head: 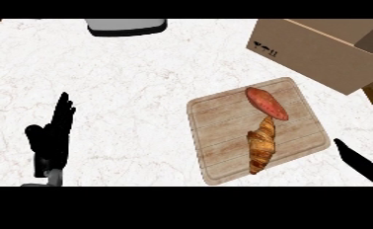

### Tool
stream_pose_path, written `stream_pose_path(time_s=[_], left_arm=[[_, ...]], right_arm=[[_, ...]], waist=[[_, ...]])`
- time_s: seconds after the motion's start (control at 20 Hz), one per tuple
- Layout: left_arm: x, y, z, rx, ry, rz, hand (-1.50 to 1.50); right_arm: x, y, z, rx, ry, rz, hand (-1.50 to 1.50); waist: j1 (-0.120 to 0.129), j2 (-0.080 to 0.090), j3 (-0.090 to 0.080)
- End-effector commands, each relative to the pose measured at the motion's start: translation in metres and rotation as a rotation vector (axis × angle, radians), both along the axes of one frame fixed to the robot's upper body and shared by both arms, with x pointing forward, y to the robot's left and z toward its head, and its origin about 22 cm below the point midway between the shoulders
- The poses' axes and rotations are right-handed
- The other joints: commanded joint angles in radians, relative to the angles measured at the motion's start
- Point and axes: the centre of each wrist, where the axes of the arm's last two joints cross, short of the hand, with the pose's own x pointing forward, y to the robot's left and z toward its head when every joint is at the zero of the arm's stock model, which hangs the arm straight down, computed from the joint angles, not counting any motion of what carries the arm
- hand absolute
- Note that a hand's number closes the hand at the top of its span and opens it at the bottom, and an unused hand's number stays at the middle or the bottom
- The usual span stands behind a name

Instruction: Pick the croissant from the cutting board and place it in the cardboard box

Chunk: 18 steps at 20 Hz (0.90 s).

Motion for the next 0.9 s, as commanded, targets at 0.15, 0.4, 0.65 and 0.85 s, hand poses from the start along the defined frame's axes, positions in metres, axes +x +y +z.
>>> stream_pose_path(time_s=[0.15,0.4,0.65,0.85], left_arm=[[0.004,0.009,0.004,0.008,0.011,0.011,0.0],[0.009,-0.001,0.004,-0.017,-0.006,-0.033,0.0],[0.015,-0.012,0.003,-0.011,-0.009,-0.067,0.0],[0.023,-0.008,0.006,-0.012,-0.018,-0.072,0.0]], right_arm=[[-0.05,0.029,-0.005,0.074,0.141,-0.095,-1.5],[-0.058,0.049,0.02,0.127,0.258,-0.065,-1.5],[-0.057,0.071,0.046,0.157,0.381,-0.087,-1.5],[-0.054,0.085,0.065,0.16,0.492,-0.156,-1.5]], waist=[[0.019,0.013,0.001],[0.054,0.022,-0.002],[0.088,0.03,0.002],[0.105,0.032,0.006]])
